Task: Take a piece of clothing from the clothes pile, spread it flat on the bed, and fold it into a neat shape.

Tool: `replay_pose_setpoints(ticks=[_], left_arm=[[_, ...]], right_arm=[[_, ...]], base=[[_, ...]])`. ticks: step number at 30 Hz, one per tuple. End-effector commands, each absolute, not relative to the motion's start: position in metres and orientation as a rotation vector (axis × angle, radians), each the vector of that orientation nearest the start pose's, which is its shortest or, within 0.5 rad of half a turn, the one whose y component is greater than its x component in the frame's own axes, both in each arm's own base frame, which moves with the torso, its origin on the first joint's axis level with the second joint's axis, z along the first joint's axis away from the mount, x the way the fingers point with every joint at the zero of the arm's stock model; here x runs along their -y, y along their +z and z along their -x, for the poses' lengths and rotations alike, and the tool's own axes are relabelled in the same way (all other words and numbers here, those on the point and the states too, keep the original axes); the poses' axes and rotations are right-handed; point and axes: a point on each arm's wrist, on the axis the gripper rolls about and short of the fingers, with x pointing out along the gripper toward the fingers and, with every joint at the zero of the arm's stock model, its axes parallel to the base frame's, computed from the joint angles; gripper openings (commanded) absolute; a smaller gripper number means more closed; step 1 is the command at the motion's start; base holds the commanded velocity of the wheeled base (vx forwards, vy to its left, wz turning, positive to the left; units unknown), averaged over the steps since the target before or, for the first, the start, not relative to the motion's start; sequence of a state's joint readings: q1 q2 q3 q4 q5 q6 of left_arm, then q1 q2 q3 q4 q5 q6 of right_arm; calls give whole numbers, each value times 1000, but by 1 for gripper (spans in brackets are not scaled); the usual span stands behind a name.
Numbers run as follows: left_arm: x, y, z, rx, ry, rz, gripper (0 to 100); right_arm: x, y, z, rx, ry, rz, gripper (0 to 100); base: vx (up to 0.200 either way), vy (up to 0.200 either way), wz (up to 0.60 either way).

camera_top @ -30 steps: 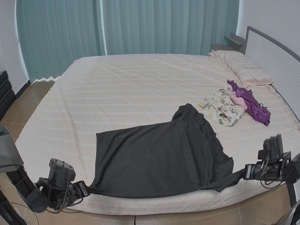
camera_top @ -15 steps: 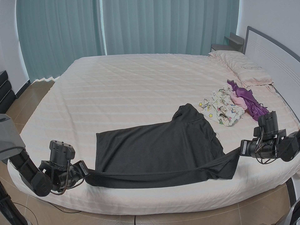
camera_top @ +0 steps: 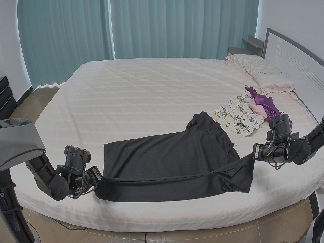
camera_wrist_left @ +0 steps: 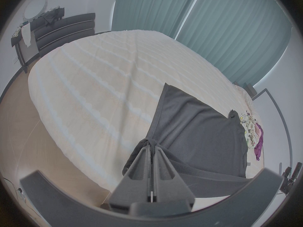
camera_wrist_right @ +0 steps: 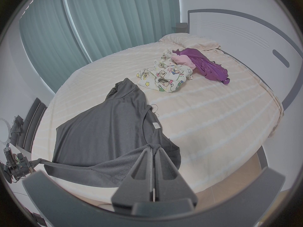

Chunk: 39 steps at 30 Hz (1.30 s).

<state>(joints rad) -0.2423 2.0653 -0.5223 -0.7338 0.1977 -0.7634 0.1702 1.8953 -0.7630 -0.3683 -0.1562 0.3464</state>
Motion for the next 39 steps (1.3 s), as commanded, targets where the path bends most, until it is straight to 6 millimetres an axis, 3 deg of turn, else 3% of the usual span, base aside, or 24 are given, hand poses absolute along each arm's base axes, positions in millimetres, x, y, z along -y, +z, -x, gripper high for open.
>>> replay_pose_setpoints(ticks=[1,11,17,18,30,35,39], left_arm=[[69,6,-303,-768,266,544,0],[68,-17,-333,-767,299,551,0],[70,-26,-341,-771,300,550,0],[70,-27,-343,-773,301,551,100],[62,-21,-347,-763,336,586,100],[50,-7,-334,-752,353,612,100],[47,8,-312,-781,313,699,100]], right_arm=[[-49,72,-326,-765,-131,-209,0],[-48,64,-348,-754,-147,-227,0],[-46,59,-357,-756,-156,-230,0],[-46,58,-358,-757,-156,-228,0],[-47,57,-361,-713,-143,-242,0],[-47,59,-357,-721,-141,-262,0],[-48,60,-344,-754,-111,-291,0]], base=[[0,0,0],[0,0,0],[0,0,0],[0,0,0],[0,0,0],[0,0,0],[0,0,0]])
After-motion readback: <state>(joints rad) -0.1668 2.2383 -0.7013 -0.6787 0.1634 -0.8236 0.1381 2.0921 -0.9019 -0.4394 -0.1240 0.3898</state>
